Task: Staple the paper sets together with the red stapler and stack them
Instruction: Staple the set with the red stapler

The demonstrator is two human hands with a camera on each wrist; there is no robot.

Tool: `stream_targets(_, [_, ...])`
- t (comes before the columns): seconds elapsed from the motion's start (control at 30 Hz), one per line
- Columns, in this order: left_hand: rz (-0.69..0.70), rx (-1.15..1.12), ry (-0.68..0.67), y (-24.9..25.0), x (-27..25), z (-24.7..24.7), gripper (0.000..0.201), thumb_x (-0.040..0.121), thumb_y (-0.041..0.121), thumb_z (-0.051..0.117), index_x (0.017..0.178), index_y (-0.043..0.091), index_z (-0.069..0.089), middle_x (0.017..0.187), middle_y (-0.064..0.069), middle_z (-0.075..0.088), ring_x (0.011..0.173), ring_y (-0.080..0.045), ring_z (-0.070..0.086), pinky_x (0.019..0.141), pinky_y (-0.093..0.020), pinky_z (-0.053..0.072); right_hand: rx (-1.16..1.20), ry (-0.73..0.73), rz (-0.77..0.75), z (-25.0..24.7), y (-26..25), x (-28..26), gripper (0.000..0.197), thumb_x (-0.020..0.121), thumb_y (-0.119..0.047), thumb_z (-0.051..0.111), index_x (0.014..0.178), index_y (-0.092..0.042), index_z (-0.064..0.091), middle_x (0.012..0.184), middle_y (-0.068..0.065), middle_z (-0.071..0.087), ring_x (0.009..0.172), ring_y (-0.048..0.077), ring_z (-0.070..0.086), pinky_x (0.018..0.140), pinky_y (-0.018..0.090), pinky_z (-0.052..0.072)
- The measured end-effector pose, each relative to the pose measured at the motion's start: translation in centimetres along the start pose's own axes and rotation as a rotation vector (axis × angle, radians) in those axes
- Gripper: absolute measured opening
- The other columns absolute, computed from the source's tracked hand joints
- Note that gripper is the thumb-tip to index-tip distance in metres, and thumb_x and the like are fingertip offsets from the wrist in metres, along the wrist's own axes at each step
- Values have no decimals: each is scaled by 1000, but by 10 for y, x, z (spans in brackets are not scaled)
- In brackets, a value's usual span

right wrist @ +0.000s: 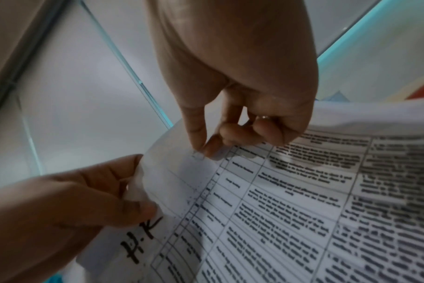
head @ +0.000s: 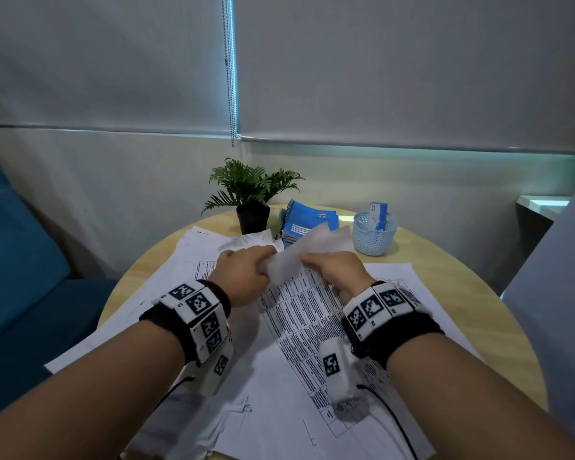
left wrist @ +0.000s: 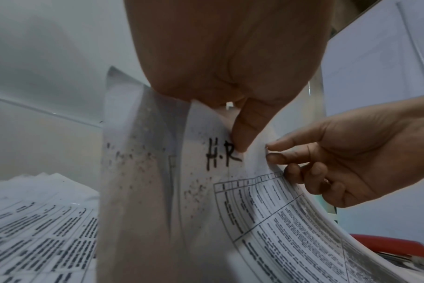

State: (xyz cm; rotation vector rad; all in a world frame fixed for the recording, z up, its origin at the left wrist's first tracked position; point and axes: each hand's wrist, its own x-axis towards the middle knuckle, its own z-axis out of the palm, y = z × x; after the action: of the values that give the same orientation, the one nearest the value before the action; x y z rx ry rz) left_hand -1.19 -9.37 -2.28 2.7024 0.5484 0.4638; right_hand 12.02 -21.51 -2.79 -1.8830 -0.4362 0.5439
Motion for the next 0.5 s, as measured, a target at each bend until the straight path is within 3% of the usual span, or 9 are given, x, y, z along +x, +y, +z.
stream_targets(0.17, [51, -27, -8, -6, 3, 3, 33, 80, 3, 50, 92, 34, 47, 82, 10, 55, 83, -13, 46, 106, -40, 25, 46, 3, 8, 2, 0, 1, 15, 80, -22, 69, 74, -13, 59, 62, -2, 51, 51, 11, 43, 44, 21, 29])
stream_targets(0.23, [43, -39, -26, -7, 4, 2, 31, 82, 7, 51, 98, 34, 49, 91, 10, 58, 92, -13, 49, 111, -41, 17, 26, 9, -15, 5, -1, 1, 19, 80, -21, 66, 66, -12, 56, 58, 0, 49, 51, 14, 43, 46, 24, 31])
stream_targets(0.3, [-9, -34, -42, -7, 5, 0, 26, 87, 25, 50, 112, 30, 52, 104, 8, 60, 106, -14, 51, 114, -39, 12, 16, 22, -59, 8, 0, 2, 21, 79, -19, 63, 62, -11, 54, 59, 3, 49, 56, 18, 47, 53, 26, 36])
stream_targets(0.4, [-109, 1, -28, -2, 12, 0, 31, 92, 51, 42, 112, 29, 54, 98, 10, 61, 100, -15, 55, 112, -43, 18, -6, 51, -155, 13, 4, 3, 19, 81, -19, 63, 70, -3, 64, 70, 10, 58, 70, 21, 54, 66, 30, 44])
stream_targets(0.5, [-136, 7, 31, 5, 21, 3, 31, 93, 52, 42, 108, 28, 56, 96, 5, 64, 99, -19, 57, 106, -45, 30, -88, 82, -288, 14, 8, 1, 16, 86, -17, 61, 87, -3, 67, 79, 4, 64, 74, 16, 56, 68, 25, 46])
